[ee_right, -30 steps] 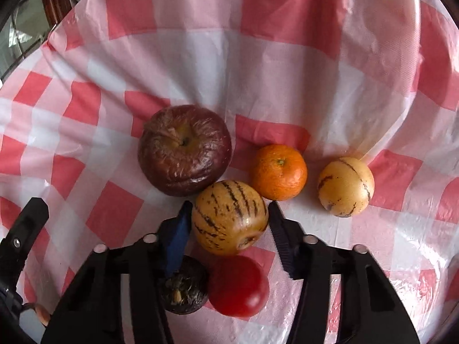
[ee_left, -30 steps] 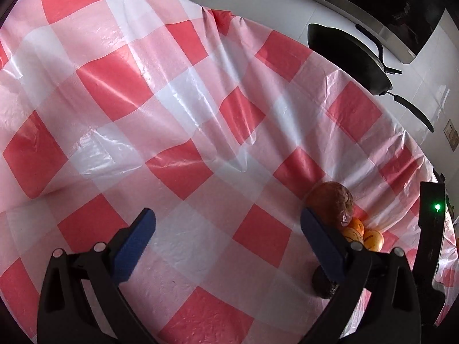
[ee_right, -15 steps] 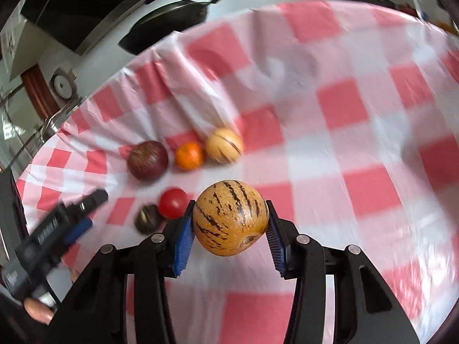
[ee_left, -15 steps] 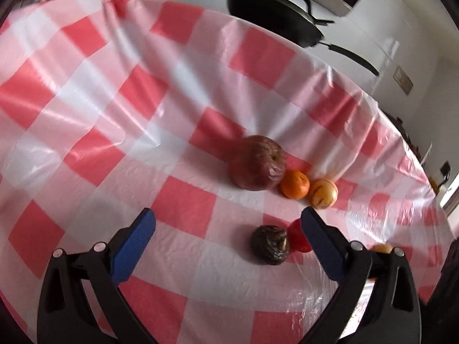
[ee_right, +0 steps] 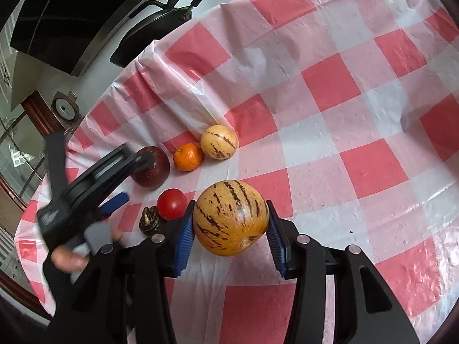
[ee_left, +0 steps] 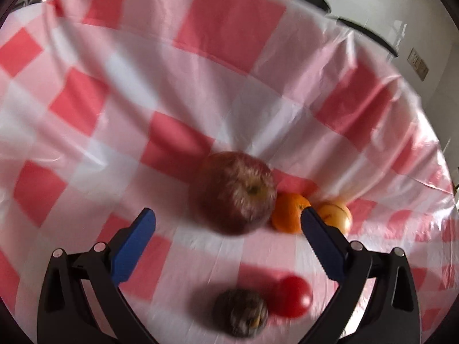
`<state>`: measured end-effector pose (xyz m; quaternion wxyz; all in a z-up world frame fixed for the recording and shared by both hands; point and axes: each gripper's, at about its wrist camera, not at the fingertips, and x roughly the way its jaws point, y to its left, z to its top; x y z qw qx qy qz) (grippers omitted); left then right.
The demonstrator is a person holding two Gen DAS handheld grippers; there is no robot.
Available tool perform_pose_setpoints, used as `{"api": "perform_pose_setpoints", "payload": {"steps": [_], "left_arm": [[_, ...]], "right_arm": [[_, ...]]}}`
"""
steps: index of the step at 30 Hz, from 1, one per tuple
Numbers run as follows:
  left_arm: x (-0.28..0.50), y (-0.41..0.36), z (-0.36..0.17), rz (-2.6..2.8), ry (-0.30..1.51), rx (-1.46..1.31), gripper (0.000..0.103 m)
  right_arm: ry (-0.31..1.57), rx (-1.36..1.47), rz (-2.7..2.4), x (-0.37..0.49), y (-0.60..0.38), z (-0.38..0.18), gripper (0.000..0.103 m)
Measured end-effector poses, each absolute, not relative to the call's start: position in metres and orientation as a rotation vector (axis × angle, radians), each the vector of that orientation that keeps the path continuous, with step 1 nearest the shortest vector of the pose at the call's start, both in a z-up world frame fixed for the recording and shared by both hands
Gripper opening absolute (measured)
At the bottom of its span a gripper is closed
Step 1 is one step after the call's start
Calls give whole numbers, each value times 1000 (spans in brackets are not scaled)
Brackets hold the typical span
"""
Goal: Organize fruits
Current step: 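Grasp the striped yellow melon with the right tool while the left tool grasps the red apple, then carry the striped melon and red apple in both tools over the white box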
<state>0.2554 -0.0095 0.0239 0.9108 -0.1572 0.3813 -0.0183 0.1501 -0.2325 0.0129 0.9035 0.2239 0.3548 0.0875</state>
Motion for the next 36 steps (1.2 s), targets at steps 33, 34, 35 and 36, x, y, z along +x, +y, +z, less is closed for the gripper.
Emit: {"api": "perform_pose_setpoints", "payload": {"steps": [33, 34, 35, 36], "left_arm": [[154, 24, 40, 62, 651, -319, 68], [145, 37, 43, 68, 654, -313, 68], [134, 41, 43, 77, 658, -300, 68], [124, 45, 44, 82, 656, -292, 68]], "right_arm": [[741, 478, 222, 153, -232, 7, 46], [738, 479, 222, 153, -233, 7, 46], [737, 479, 221, 153, -233, 7, 46], [737, 479, 219, 153, -233, 7, 46]]}}
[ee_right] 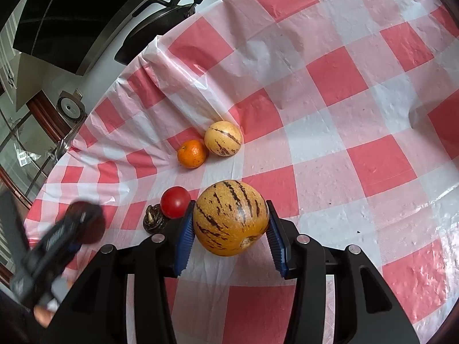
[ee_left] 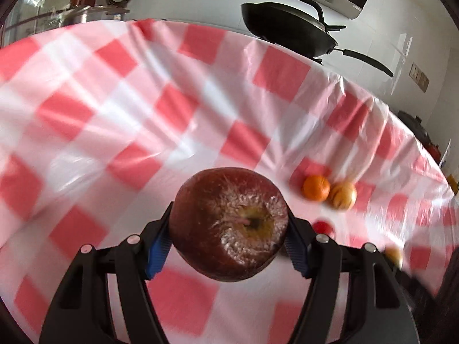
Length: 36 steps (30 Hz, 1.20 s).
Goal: Organize fruits
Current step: 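Carry the striped melon and red apple in both tools over the white box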
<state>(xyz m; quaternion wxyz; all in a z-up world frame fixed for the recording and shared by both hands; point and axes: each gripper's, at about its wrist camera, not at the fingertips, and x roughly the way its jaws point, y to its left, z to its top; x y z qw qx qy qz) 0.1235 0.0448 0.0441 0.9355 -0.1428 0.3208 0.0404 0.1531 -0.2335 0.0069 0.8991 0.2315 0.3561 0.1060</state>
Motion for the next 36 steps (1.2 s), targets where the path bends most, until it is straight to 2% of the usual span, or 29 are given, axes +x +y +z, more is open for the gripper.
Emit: {"api": "perform_pose_setpoints", "payload": {"steps": [9, 19, 36], "left_arm": [[12, 74, 52, 164, 598, -237, 68], [-96, 115, 50, 164, 603, -222, 68], [-200, 193, 38, 261, 600, -253, 68]], "right_arm": [[685, 423, 186, 124, -225, 25, 46], [679, 337, 383, 6, -147, 49, 46], [734, 53, 636, -96, -11, 54, 46]]}}
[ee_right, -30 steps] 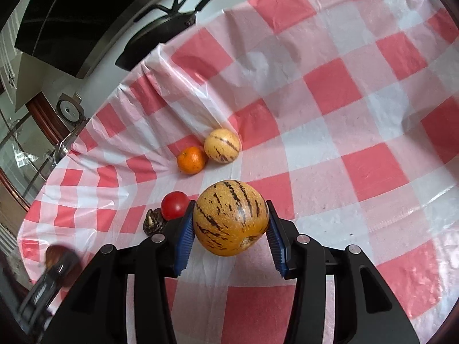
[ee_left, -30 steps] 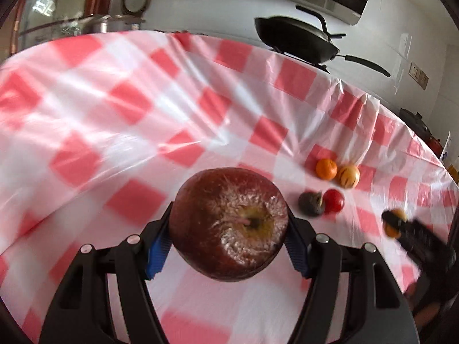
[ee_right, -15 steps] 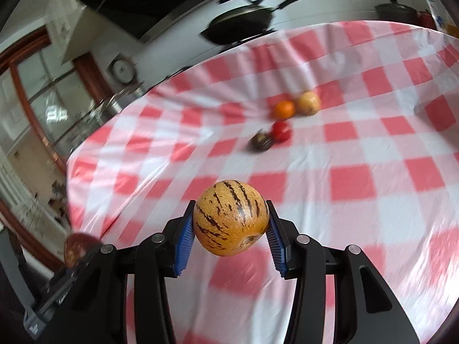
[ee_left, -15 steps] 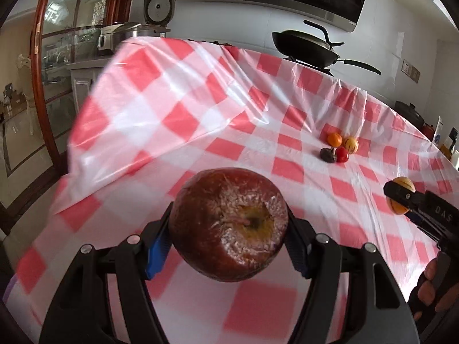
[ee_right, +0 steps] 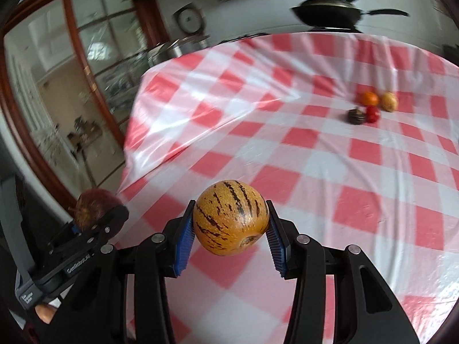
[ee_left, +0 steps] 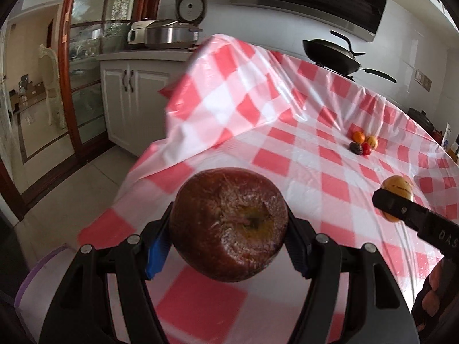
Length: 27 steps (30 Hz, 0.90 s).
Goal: Organize fruits
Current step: 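Carry the striped melon and red apple in both tools over the white box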
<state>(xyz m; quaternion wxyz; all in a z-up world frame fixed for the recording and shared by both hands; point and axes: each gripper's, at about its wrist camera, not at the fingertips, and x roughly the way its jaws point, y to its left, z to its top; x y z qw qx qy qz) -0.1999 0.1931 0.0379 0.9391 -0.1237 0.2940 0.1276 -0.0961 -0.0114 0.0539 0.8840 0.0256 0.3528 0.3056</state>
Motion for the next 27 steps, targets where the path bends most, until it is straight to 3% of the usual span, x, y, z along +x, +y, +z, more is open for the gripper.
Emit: {"api": "perform_pose_setpoints", "payload": {"steps": [20, 27], "left_arm": [[-317, 286, 24, 472, 556, -314, 68], [-347, 335, -20, 573, 663, -385, 68]], "right_arm": [[717, -311, 1073, -216, 111, 43, 46], [753, -536, 1277, -277, 162, 1, 46]]}}
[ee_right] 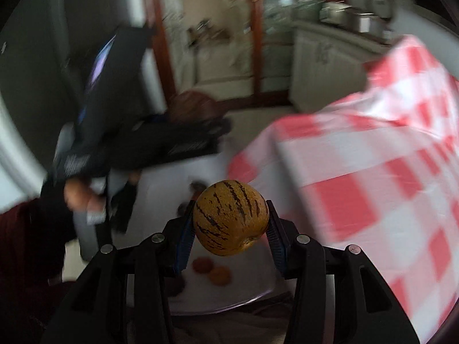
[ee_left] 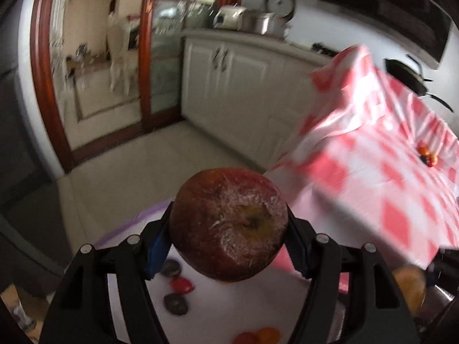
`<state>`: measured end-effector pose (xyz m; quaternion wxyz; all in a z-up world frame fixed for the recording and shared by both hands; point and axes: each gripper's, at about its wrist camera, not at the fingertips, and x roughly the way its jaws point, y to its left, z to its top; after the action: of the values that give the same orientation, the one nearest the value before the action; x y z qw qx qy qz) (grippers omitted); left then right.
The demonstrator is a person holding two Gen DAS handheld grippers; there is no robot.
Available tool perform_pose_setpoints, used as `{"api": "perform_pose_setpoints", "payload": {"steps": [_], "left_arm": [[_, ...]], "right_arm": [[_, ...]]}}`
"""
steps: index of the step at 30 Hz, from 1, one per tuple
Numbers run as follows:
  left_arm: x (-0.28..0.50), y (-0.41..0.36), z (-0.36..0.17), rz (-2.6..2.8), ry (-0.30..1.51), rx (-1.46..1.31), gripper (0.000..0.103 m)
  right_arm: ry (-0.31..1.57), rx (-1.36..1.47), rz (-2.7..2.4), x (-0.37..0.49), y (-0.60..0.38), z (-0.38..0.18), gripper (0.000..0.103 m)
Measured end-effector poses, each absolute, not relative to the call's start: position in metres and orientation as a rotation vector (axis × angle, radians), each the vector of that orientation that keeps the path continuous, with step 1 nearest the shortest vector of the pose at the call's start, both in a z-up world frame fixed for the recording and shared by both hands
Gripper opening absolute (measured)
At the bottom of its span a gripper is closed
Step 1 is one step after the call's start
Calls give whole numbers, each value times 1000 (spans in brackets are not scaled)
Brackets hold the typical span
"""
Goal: Organize fruits
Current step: 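Carry the striped melon and red apple in both tools over the white box, then open both tools to drop the melon and apple into the box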
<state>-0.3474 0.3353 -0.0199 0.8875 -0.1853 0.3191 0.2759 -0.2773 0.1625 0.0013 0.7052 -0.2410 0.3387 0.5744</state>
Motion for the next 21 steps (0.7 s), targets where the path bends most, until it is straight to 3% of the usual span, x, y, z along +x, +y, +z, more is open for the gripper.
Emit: {"api": "perform_pose_setpoints", "payload": {"steps": [12, 21], "left_arm": [[-350, 378, -119, 661, 963, -505, 68], [-356, 400, -158, 737, 1058, -569, 68]], "right_arm": [[997, -916, 1250, -298, 238, -113, 46], [995, -1080, 1218, -309, 261, -157, 46]]}}
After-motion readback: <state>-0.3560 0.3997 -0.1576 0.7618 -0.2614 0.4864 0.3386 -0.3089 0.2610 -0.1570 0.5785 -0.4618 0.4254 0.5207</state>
